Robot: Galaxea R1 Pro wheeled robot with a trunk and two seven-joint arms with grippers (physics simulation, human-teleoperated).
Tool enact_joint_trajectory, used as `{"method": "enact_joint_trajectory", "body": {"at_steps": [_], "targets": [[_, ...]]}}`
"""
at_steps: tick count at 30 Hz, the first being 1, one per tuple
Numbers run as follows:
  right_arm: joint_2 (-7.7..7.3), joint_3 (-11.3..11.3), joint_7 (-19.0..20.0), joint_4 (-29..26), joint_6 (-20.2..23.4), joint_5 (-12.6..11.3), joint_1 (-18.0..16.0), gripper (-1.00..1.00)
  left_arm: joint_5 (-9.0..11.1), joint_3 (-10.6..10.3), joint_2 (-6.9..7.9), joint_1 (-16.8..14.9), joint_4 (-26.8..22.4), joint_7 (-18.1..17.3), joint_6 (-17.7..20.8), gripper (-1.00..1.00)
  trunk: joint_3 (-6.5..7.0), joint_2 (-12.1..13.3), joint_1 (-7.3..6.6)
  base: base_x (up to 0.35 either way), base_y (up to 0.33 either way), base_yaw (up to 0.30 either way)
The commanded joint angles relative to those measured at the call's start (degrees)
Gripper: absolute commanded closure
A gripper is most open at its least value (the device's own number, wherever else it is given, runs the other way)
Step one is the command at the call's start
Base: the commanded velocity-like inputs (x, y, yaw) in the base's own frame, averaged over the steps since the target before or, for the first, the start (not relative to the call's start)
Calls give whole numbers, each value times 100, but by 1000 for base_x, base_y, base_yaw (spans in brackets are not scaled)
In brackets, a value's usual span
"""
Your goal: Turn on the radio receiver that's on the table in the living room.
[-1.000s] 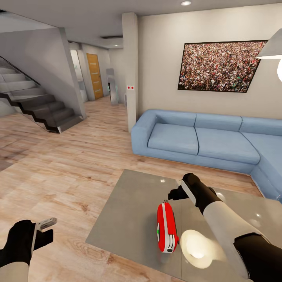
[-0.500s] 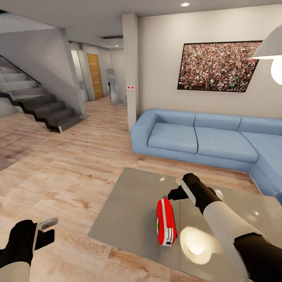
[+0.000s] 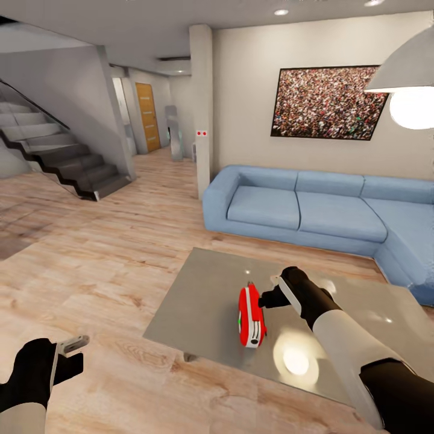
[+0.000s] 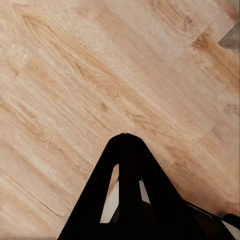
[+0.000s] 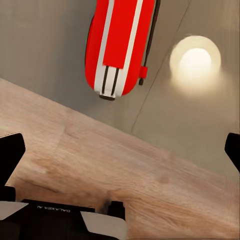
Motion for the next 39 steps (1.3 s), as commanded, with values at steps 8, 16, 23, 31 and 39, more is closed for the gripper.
{"method": "enact_joint_trajectory", "body": {"at_steps": [8, 16, 23, 31, 39], "targets": [[1, 0, 0, 0, -1, 0, 0, -100, 0, 0, 0, 0, 0, 0, 0, 100, 0, 0, 0, -347, 0, 0], [0, 0, 0, 8, 2, 0, 1, -100, 0, 0, -5, 0, 12, 0, 0, 100, 0, 0, 0, -283, 0, 0], [-243, -8, -21, 46, 0, 26, 0, -100, 0, 0, 78, 0, 579, 7, -16, 100, 0, 0, 0, -6, 0, 0], [-780, -9, -276, 377, -41, 79, 1, -100, 0, 0, 62, 0, 1244, 37, -65, 100, 0, 0, 0, 0, 0, 0], [-984, -1, -342, 1806, -1206, 493, 1, -100, -23, 10, 101, 0, 2352, 62, -650, 100, 0, 0, 0, 0, 0, 0]]}}
